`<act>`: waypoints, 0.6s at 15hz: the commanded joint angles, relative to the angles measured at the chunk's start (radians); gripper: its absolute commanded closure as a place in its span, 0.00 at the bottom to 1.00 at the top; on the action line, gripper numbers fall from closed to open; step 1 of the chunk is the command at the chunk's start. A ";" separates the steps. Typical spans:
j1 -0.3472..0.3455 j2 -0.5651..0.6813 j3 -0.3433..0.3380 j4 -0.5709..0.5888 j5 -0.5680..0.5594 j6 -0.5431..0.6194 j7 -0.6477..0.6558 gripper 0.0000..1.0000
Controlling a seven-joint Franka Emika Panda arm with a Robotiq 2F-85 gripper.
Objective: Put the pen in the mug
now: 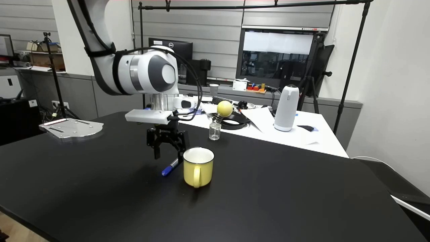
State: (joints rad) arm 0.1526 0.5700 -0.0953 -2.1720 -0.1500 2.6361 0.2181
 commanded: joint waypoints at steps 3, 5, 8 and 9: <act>0.057 0.038 -0.037 0.038 -0.083 -0.007 0.008 0.00; 0.056 0.033 -0.026 0.033 -0.103 -0.018 -0.028 0.00; 0.043 0.038 -0.013 0.030 -0.090 -0.007 -0.039 0.00; 0.030 0.039 -0.006 0.028 -0.074 0.005 -0.042 0.00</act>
State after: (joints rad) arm 0.2040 0.6001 -0.1113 -2.1578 -0.2347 2.6362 0.1853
